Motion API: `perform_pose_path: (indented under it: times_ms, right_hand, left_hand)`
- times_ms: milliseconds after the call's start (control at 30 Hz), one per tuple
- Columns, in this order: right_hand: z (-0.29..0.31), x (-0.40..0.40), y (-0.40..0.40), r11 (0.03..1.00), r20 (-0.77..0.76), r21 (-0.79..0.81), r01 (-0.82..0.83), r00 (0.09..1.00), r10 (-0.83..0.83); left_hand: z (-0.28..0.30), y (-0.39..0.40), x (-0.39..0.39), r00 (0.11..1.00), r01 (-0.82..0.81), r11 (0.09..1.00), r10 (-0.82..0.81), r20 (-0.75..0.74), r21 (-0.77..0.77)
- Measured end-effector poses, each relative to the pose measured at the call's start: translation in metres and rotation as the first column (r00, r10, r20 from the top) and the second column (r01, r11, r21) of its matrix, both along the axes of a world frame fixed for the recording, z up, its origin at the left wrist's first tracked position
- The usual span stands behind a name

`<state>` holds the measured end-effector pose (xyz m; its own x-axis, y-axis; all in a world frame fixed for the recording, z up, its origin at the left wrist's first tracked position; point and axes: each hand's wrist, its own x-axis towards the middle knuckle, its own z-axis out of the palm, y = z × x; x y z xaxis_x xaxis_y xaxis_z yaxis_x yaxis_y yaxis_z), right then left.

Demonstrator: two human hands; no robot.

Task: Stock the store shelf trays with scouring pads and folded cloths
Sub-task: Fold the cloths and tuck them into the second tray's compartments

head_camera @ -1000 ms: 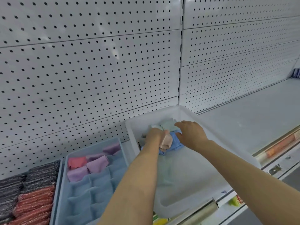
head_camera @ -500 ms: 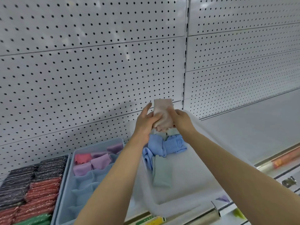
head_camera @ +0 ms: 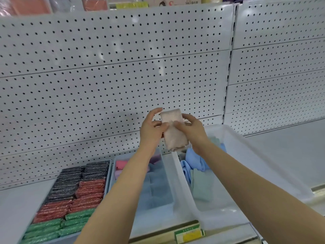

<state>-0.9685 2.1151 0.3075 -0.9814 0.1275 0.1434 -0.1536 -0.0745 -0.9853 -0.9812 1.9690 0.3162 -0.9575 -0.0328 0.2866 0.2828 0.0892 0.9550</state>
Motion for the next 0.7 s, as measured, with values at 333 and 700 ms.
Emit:
perform_pose_path:
  times_ms: [333, 700]
  right_hand:
    - [-0.002, 0.007, -0.027, 0.998, -0.049, 0.052, -0.032, 0.998, 0.034]
    - [-0.013, 0.006, -0.042, 0.883, -0.043, 0.461, -0.091, 0.991, 0.124]
  left_hand:
    - [0.002, -0.041, 0.005, 0.954, 0.235, 0.971, -0.223, 0.199, -0.039]
    - [-0.02, -0.075, -0.002, 0.989, 0.0, 0.865, -0.074, -0.127, -0.502]
